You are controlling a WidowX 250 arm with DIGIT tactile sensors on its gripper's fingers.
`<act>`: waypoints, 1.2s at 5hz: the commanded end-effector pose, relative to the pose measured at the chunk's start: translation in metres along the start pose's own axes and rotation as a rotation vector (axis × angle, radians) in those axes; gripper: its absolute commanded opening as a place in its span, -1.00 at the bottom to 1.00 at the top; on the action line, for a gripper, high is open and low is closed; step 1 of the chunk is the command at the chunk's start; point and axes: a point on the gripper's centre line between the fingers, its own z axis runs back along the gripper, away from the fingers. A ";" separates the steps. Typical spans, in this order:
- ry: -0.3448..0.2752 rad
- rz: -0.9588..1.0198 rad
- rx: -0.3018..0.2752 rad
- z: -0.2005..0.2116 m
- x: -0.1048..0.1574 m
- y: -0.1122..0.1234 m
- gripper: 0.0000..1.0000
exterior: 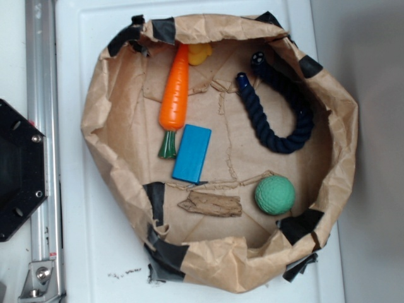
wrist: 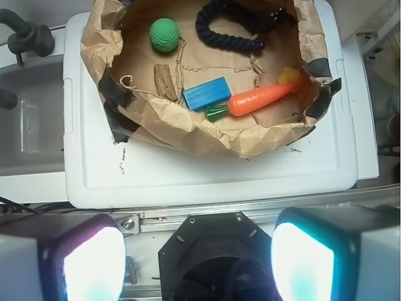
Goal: Grab the blue block.
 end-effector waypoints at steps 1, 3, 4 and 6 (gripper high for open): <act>0.000 0.000 0.000 0.000 0.000 0.000 1.00; 0.006 0.302 0.091 -0.065 0.092 -0.002 1.00; -0.008 0.460 0.102 -0.090 0.119 -0.002 1.00; 0.114 0.957 0.172 -0.147 0.107 -0.008 1.00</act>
